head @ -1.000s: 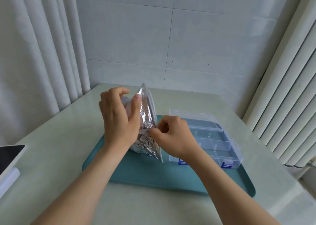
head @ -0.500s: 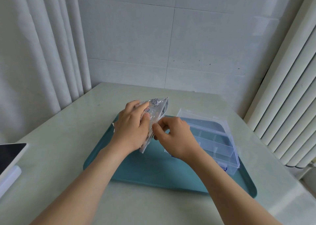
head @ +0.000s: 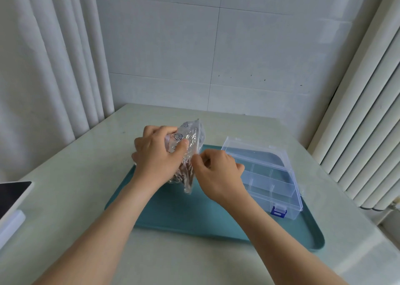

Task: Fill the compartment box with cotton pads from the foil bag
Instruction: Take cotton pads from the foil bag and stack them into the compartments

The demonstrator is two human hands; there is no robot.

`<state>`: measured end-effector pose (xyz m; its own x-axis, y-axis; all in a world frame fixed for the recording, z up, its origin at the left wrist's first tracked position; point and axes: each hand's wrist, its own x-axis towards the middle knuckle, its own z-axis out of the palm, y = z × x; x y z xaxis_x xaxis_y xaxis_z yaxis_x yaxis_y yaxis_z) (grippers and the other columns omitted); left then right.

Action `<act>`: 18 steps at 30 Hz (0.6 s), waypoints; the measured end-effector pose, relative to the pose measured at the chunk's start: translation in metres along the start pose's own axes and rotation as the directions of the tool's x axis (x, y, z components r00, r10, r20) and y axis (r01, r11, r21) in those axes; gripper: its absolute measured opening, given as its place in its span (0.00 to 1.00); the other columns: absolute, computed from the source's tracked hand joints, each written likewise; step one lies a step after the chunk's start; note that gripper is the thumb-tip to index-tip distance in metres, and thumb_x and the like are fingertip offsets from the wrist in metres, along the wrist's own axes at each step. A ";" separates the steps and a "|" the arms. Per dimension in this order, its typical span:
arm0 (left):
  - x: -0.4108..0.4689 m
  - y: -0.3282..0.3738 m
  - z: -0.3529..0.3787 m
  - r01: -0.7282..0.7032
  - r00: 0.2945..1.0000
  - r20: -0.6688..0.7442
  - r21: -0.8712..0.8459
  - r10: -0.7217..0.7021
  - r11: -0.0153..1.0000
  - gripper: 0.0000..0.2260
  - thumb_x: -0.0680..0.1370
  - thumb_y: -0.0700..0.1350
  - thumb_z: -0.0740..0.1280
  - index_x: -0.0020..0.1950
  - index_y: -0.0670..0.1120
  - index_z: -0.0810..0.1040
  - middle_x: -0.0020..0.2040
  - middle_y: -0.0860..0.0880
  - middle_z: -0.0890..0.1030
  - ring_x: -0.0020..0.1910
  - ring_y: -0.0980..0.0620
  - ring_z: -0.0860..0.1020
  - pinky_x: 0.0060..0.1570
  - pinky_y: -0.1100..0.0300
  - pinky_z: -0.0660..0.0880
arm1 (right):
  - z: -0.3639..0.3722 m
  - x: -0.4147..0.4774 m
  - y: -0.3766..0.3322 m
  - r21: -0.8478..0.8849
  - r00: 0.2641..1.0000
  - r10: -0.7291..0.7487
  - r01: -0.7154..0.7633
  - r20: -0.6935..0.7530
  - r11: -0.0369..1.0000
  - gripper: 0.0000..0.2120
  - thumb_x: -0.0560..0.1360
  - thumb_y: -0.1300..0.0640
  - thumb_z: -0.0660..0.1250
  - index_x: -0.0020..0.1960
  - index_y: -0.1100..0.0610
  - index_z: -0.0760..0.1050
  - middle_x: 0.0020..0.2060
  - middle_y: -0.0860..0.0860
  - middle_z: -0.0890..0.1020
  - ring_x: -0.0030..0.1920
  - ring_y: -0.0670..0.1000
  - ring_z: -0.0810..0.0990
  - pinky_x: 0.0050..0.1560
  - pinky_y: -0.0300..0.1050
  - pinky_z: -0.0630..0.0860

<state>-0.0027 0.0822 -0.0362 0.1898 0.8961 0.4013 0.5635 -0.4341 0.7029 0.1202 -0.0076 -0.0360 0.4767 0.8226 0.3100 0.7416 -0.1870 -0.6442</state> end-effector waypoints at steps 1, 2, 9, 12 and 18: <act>0.000 0.001 -0.002 -0.003 0.999 -0.042 0.025 0.004 1.000 0.16 0.78 0.60 0.72 0.63 0.56 0.79 0.63 0.54 0.71 0.67 0.45 0.69 0.65 0.46 0.66 | 0.000 0.001 0.001 0.009 0.999 0.006 -0.005 -0.039 1.000 0.17 0.81 0.48 0.61 0.40 0.58 0.77 0.35 0.51 0.82 0.47 0.56 0.78 0.53 0.53 0.63; -0.001 0.001 -0.004 -0.036 0.996 -0.086 0.033 0.039 0.999 0.16 0.77 0.60 0.72 0.60 0.54 0.78 0.61 0.53 0.71 0.66 0.44 0.70 0.63 0.46 0.66 | 0.000 0.001 0.003 0.015 0.997 -0.001 0.002 -0.078 1.000 0.16 0.81 0.47 0.62 0.41 0.56 0.77 0.36 0.48 0.82 0.47 0.54 0.78 0.52 0.52 0.63; -0.006 0.000 0.001 -0.532 0.846 0.140 0.280 0.514 0.800 0.27 0.79 0.34 0.65 0.72 0.60 0.78 0.83 0.51 0.62 0.82 0.43 0.59 0.75 0.31 0.54 | 0.004 0.001 0.012 -0.018 0.968 -0.200 0.199 -0.152 0.980 0.09 0.82 0.49 0.63 0.44 0.50 0.76 0.39 0.42 0.82 0.48 0.50 0.76 0.53 0.49 0.63; -0.006 -0.002 -0.001 -0.528 0.847 0.108 0.270 0.520 0.805 0.12 0.83 0.43 0.65 0.59 0.59 0.81 0.80 0.51 0.66 0.80 0.45 0.64 0.74 0.32 0.56 | 0.003 0.001 0.011 -0.001 0.964 -0.215 0.217 -0.159 0.976 0.10 0.81 0.48 0.63 0.43 0.50 0.75 0.38 0.42 0.82 0.47 0.48 0.75 0.53 0.48 0.62; -0.008 -0.001 0.004 -0.503 0.851 0.024 0.326 0.525 0.800 0.08 0.82 0.41 0.68 0.53 0.56 0.79 0.72 0.51 0.71 0.74 0.46 0.68 0.73 0.32 0.59 | -0.007 0.002 0.005 -0.011 0.976 -0.198 0.198 -0.093 0.980 0.15 0.76 0.45 0.67 0.35 0.51 0.76 0.31 0.43 0.81 0.44 0.47 0.77 0.53 0.50 0.64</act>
<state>-0.0013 0.0759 -0.0423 0.4766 0.5362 0.6966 0.6177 -0.7681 0.1686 0.1282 -0.0102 -0.0334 0.3620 0.7895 0.4956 0.8265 -0.0260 -0.5624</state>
